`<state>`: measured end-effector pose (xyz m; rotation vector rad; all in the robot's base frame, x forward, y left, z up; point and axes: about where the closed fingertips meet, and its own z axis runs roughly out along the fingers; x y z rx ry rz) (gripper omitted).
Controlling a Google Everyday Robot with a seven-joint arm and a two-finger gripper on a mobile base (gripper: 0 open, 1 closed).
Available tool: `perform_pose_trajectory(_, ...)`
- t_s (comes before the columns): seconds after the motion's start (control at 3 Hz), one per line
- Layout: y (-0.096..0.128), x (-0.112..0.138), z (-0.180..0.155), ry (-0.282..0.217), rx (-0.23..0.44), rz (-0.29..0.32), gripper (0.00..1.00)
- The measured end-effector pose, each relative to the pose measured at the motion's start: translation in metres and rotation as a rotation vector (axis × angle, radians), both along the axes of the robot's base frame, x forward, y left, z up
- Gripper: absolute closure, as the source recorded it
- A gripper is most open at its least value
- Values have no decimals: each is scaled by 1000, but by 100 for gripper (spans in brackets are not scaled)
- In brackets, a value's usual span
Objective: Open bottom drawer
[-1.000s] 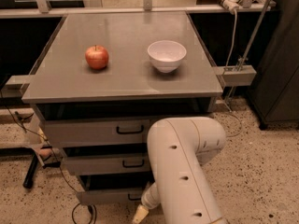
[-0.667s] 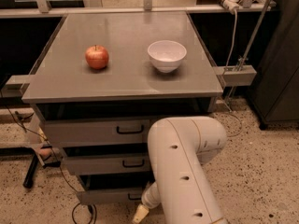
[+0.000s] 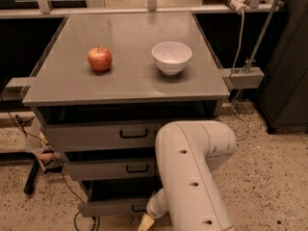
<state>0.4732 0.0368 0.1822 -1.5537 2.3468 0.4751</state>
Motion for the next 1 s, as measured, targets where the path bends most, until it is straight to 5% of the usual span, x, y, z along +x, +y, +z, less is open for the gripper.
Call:
perform_pose_trajectory(0.67,-7,-19,-1,37,2,-17,0)
perform_pose_trajectory(1.0,-7,2,-2,6,-14,-1,0)
